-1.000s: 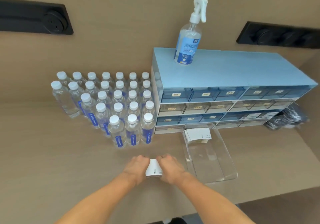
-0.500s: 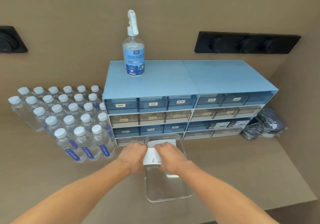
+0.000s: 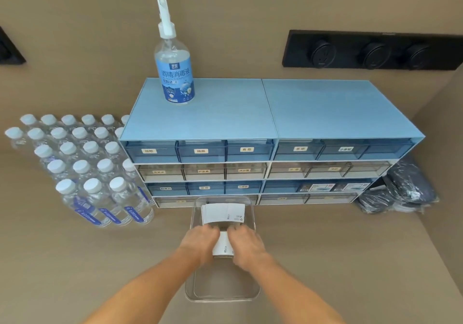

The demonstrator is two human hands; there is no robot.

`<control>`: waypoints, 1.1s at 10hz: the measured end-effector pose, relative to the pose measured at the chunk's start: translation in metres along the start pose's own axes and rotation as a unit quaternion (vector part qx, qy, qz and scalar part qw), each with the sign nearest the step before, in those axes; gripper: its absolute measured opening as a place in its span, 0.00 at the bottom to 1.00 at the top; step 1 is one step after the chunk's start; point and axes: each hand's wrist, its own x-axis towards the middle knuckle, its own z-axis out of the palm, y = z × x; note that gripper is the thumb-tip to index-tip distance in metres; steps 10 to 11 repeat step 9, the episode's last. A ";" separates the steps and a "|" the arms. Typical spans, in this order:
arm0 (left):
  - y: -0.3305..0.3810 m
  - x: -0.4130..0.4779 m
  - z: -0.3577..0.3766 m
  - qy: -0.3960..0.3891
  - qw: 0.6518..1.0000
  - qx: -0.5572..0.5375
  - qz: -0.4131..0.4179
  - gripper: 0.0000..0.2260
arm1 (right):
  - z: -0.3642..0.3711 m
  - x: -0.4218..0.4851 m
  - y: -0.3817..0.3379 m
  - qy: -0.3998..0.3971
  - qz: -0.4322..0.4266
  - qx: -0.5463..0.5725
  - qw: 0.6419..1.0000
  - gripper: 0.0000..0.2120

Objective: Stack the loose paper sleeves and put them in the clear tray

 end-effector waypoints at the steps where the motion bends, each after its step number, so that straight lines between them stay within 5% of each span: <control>1: 0.001 0.010 0.007 -0.014 1.000 0.019 0.000 0.18 | 0.005 0.011 -0.004 -0.014 0.011 -0.027 0.999 0.23; 5: 0.003 0.023 0.022 -0.009 0.999 0.035 -0.003 0.18 | 0.016 0.021 -0.009 -0.005 0.004 -0.083 0.997 0.18; 11: 0.011 0.009 0.004 -0.026 0.999 0.038 -0.012 0.32 | -0.012 0.002 -0.014 -0.046 0.024 -0.054 0.997 0.30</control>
